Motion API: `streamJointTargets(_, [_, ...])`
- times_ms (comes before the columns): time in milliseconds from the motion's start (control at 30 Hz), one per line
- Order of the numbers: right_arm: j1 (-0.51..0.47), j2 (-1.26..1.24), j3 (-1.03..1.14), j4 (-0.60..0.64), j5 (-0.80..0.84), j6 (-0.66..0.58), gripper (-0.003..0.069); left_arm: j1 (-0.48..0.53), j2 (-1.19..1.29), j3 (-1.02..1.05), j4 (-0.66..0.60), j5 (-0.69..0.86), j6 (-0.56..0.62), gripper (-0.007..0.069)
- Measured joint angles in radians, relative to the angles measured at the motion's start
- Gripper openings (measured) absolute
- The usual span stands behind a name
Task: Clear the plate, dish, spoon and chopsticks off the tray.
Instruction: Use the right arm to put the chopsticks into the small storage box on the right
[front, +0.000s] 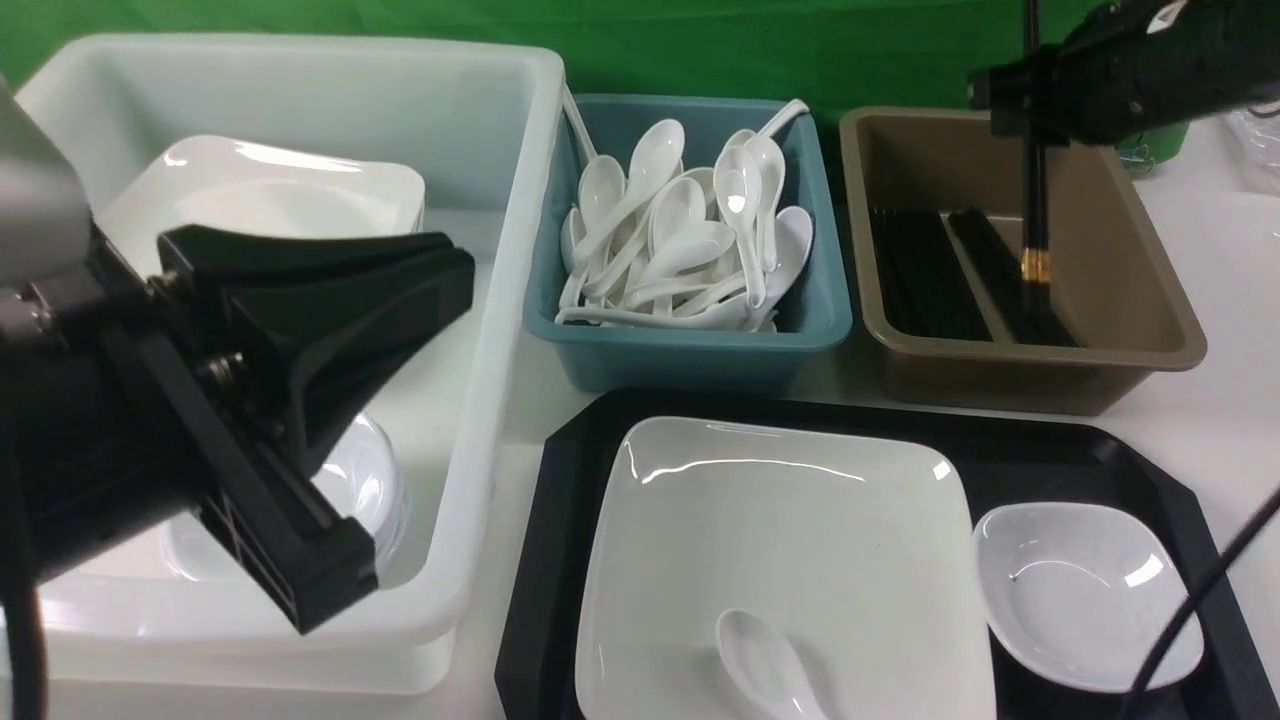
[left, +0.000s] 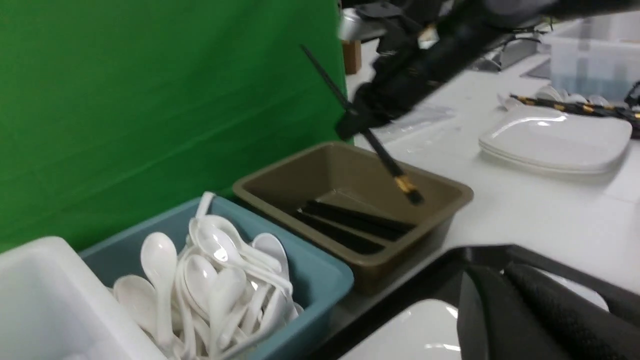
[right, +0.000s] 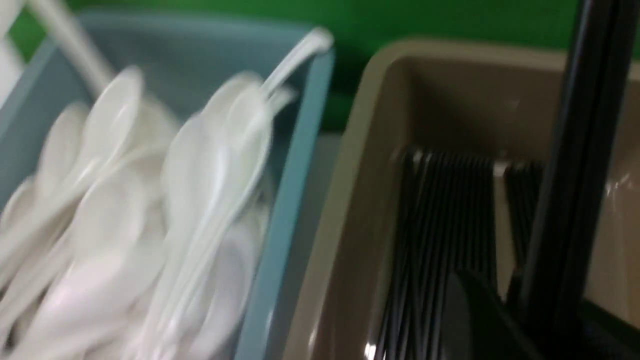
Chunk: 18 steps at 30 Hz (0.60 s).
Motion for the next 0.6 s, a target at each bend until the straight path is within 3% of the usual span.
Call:
streamJointTargets(67, [-0.008,0.044,-0.038,-0.001,0.001,0.015,0.0167,0.000,0.000,0.002,0.006,0.007,0.000,0.0018])
streamJointTargets(100, [-0.018,0.086,-0.074,-0.009,0.019,0.027,0.0264,0.000,0.001,0.004,0.016,0.010,0.000,0.0018])
streamJointTargets(133, [-0.019,0.093,-0.076,-0.009,0.022,0.029,0.0276,0.000,0.001,0.004,0.018,0.010,0.000,0.0018])
streamJointTargets(200, [-0.028,0.111,-0.089,-0.027,0.078,0.032,0.0442,0.000,0.001,0.008,0.034,0.014,0.001,0.0018])
streamJointTargets(267, [-0.034,0.093,-0.092,-0.040,0.123,0.032,0.0484,0.000,0.001,0.008,0.039,0.015,0.001,0.0018])
streamJointTargets(333, [-0.034,0.074,-0.093,-0.046,0.156,0.028,0.0486,0.000,0.001,0.008,0.041,0.016,0.001,0.0018])
streamJointTargets(400, [-0.034,0.014,-0.094,-0.064,0.270,0.002,0.0437,0.000,0.001,0.008,0.042,0.019,0.001,0.0018])
streamJointTargets(500, [-0.007,-0.096,-0.084,-0.100,0.465,-0.070,0.0286,0.000,0.001,0.008,0.053,0.043,0.001,0.0018])
streamJointTargets(600, [0.054,-0.198,-0.008,-0.144,0.609,-0.104,0.0210,0.000,0.001,0.008,0.055,0.079,0.001,0.0018])
